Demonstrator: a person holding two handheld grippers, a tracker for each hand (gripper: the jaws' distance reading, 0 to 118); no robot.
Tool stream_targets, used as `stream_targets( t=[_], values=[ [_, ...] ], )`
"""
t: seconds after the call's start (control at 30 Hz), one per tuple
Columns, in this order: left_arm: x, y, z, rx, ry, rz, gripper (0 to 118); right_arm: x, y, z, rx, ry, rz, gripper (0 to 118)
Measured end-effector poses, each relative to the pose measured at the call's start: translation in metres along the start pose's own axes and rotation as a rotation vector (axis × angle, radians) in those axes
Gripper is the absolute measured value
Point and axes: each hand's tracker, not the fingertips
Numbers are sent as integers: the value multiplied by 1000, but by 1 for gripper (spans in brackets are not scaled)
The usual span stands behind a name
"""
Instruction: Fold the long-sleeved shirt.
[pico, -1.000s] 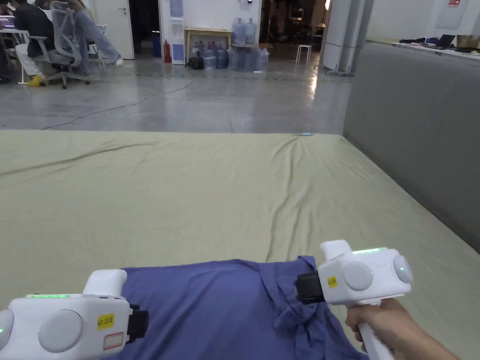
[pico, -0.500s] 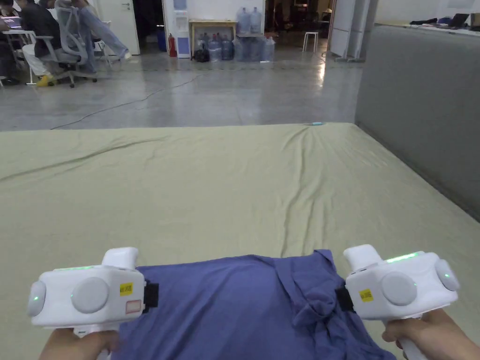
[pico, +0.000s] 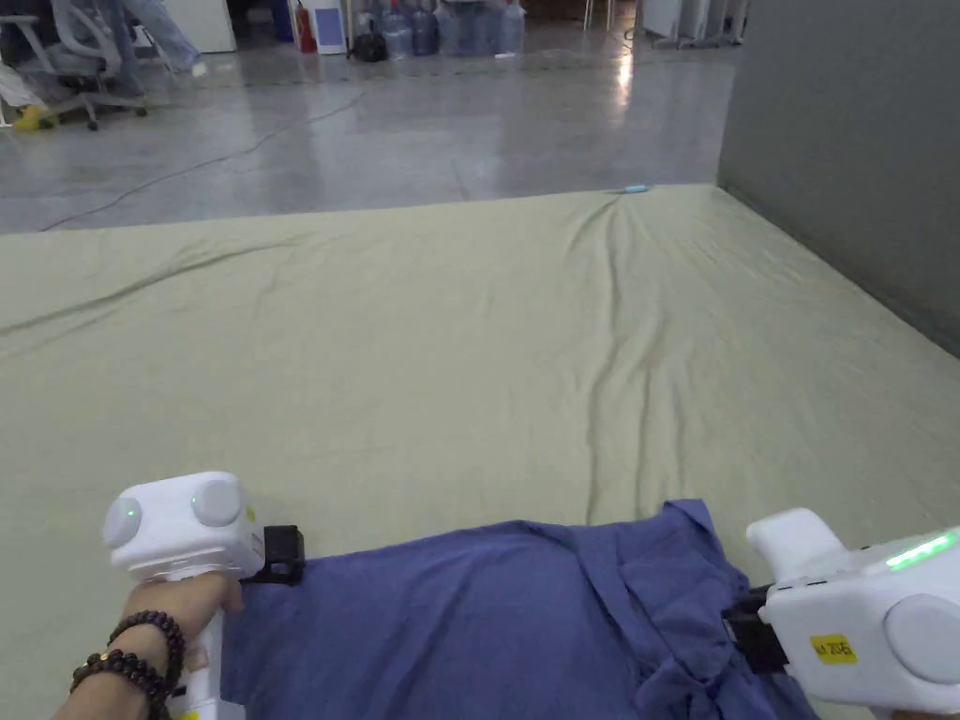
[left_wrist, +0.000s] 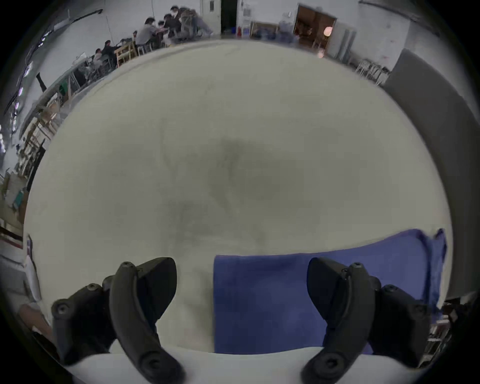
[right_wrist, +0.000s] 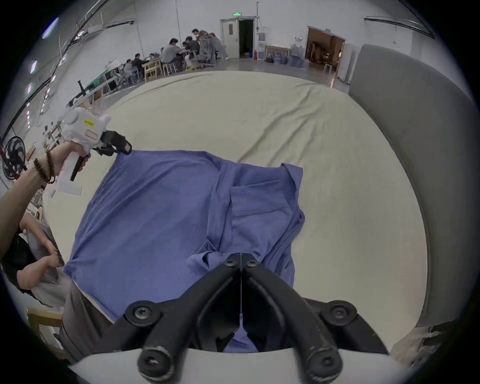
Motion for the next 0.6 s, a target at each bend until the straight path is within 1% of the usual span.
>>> stream_targets(
  t=[0.03,0.07,0.1,0.13,0.17,0.2,0.23,0.27,0.3,0.43,0.5,0.53,0.57,0.6],
  values=[
    [2,-4,-1,-29,21,0,102,2,2,-3,-3,0,-2,0],
    [2,-9,1,1,-9,19,99,4,5,-7,-10,0,-5,0],
    [2,-13,9,56,-11,56,87,7,8,-11,-17,-3,-8,0],
    [4,-15,14,46,-20,50,58,8,11,-14,-22,-14,-9,0],
    [6,-16,20,59,-79,58,37,8,16,-18,-25,-20,-6,0],
    [11,-18,29,64,-47,46,4,10,22,-21,-26,-18,-5,0],
    [14,-19,35,78,-15,0,0,12,27,-23,-26,-18,-12,0],
    [15,-22,40,77,-77,-26,0,15,36,-26,-28,-12,-22,0],
    [14,-23,45,79,-129,-15,0,17,45,-28,-27,-5,-28,0],
    [17,-35,74,95,-142,-15,0,31,94,-43,-25,-30,-23,0],
    [17,-42,85,101,-155,-29,0,49,122,-62,-32,-82,-76,0],
    [16,-44,88,110,-160,-28,0,57,131,-71,-44,-84,-106,4],
    [17,-44,91,112,-162,-26,0,66,139,-84,-61,-65,-129,19],
    [16,-45,92,111,-165,-24,0,73,144,-95,-87,-62,-156,42]
  ],
)
